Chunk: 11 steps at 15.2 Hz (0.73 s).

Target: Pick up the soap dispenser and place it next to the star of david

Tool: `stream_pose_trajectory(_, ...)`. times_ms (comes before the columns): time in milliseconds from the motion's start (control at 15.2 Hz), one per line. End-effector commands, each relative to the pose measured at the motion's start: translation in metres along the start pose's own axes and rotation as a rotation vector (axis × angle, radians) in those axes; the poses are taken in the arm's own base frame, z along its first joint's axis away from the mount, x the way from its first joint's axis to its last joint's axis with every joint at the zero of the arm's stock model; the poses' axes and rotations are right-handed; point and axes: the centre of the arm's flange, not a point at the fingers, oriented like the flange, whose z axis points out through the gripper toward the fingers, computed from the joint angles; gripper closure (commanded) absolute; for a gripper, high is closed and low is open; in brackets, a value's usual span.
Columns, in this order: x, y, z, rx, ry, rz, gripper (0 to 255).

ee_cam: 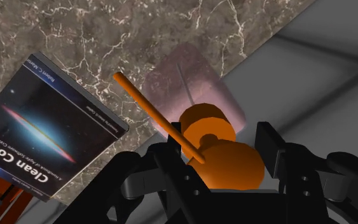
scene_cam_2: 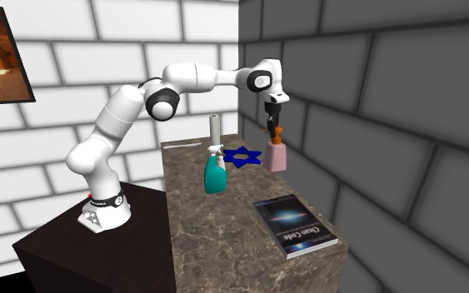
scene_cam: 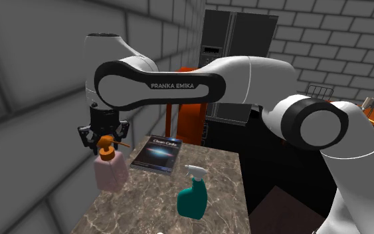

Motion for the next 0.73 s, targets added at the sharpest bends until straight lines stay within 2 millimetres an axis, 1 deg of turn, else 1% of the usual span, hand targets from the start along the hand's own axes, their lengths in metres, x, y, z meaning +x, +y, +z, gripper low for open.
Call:
stream_pose_trajectory(0,-0.001,0.0,0.011,0.001,0.001,0.0,255)
stream_pose_trajectory(528,-0.005,0.003,0.053,0.001,0.001,0.0,255)
stream_pose_trajectory(594,-0.006,0.004,0.061,0.001,0.001,0.0,255)
stream_pose_trajectory(660,-0.006,0.004,0.061,0.001,0.001,0.0,255)
